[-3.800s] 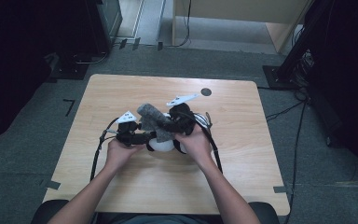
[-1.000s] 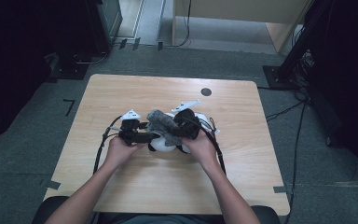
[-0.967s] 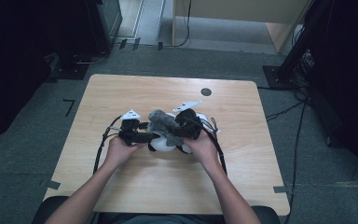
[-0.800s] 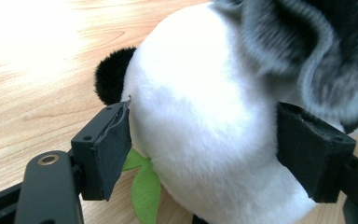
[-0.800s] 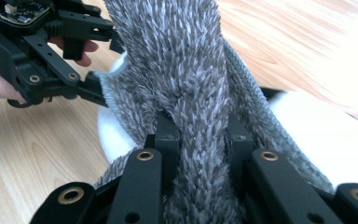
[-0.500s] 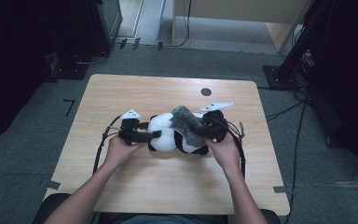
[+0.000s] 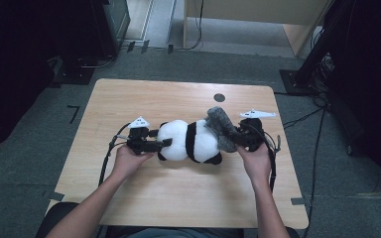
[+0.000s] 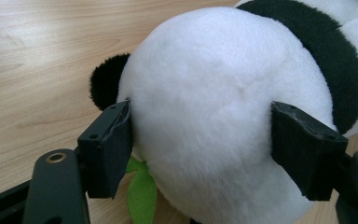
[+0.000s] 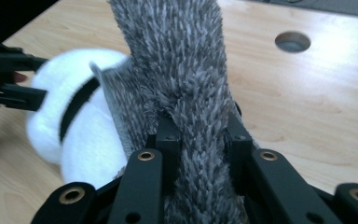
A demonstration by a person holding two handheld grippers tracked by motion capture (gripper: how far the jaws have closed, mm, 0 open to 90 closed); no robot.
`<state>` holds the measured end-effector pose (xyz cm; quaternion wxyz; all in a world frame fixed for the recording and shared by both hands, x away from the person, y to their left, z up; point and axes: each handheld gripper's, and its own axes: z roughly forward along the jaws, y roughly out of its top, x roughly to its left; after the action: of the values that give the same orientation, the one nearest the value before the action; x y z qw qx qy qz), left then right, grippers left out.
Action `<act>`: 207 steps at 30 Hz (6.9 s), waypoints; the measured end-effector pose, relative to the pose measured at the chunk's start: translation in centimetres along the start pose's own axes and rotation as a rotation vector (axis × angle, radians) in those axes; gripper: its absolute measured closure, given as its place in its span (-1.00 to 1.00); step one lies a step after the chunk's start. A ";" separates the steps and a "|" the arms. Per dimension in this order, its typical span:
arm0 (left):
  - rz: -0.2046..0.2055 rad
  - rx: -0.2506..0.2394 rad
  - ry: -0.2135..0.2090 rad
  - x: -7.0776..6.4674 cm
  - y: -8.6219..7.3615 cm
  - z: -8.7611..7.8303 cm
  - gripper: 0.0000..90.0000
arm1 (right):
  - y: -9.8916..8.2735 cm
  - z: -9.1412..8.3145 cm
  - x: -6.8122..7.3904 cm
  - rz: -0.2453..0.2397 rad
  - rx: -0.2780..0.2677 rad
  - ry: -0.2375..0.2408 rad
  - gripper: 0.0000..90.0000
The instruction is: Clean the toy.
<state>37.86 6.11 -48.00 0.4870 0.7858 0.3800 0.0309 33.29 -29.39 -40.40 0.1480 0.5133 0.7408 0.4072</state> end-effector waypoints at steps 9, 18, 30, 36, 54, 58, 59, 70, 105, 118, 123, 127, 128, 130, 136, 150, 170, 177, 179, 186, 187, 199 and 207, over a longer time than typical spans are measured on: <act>-0.016 0.014 -0.010 0.0 0.3 0.2 -0.45 | -1.7 1.6 -0.9 0.057 -0.037 0.002 0.64; -0.031 0.043 -0.032 0.2 0.5 0.2 -0.45 | -2.1 2.6 -1.8 0.092 -0.004 0.014 0.67; -0.017 0.034 -0.019 0.2 0.3 0.1 -0.45 | -3.9 5.5 -3.1 0.153 0.164 0.013 0.69; -0.023 0.019 -0.027 0.3 0.1 0.1 -0.45 | -4.4 6.5 -3.5 0.171 0.196 0.030 0.69; -0.014 0.018 -0.027 0.3 0.1 0.0 -0.45 | -2.4 0.9 -5.8 0.206 0.038 -0.012 0.67; -0.013 0.018 -0.027 0.3 0.1 0.0 -0.45 | -1.2 -0.6 -4.8 0.177 0.003 -0.010 0.67; -0.016 0.018 -0.027 0.2 0.1 0.0 -0.45 | -0.9 -1.0 -4.5 0.165 -0.009 -0.004 0.67; -0.014 0.019 -0.027 0.2 0.1 0.1 -0.45 | 1.0 -1.3 -0.1 0.039 -0.035 0.067 0.66; 0.019 0.109 -0.112 1.4 2.0 1.3 -0.62 | -3.1 6.3 -3.8 0.112 0.163 0.022 0.69; 0.021 0.074 -0.098 0.8 1.5 0.7 -0.36 | -0.8 0.5 -4.4 0.094 -0.001 0.004 0.67; 0.005 0.072 -0.095 0.7 1.5 0.6 -0.27 | 0.5 -1.4 -2.0 0.025 -0.044 0.034 0.67; 0.010 0.078 -0.093 0.7 1.5 0.5 -0.25 | 1.7 -2.6 0.3 -0.041 -0.070 0.061 0.67; 0.009 0.078 -0.092 0.6 1.5 0.5 -0.26 | 2.0 -2.9 0.9 -0.055 -0.078 0.071 0.67; 0.010 0.072 -0.093 0.6 1.5 0.5 -0.26 | 2.4 -3.4 2.2 -0.078 -0.094 0.100 0.67; 0.009 0.075 -0.095 0.7 1.5 0.5 -0.25 | 2.4 -2.9 6.0 -0.148 -0.081 0.226 0.66; 0.009 0.078 -0.093 0.7 1.4 0.5 -0.25 | -1.3 5.9 11.7 -0.228 0.125 0.387 0.68; 0.060 0.105 -0.034 0.1 1.5 0.7 -0.24 | -3.8 5.0 8.9 -0.310 0.091 0.162 0.64; 0.030 0.103 -0.047 0.2 1.6 0.8 -0.24 | -3.1 1.9 6.0 -0.241 0.021 0.121 0.63; 0.029 0.104 -0.047 0.2 1.6 0.8 -0.24 | -2.9 1.2 5.1 -0.210 0.002 0.109 0.62; 0.020 0.097 -0.054 0.4 1.6 0.8 -0.25 | -2.7 -0.4 1.9 -0.144 -0.037 0.049 0.63; 0.021 0.098 -0.053 0.3 1.6 0.8 -0.25 | -2.7 -0.5 1.4 -0.131 -0.037 0.044 0.64; -0.006 0.092 -0.055 0.3 1.7 0.8 -0.26 | -1.0 -2.8 2.4 -0.086 -0.113 0.132 0.69; -0.035 0.083 -0.067 0.4 1.8 0.8 -0.26 | -1.4 2.2 8.5 -0.187 0.013 0.332 0.69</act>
<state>39.48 5.35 -47.14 0.4667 0.7993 0.3781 -0.0197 30.16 -21.15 -41.11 0.0580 0.3688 0.8021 0.4660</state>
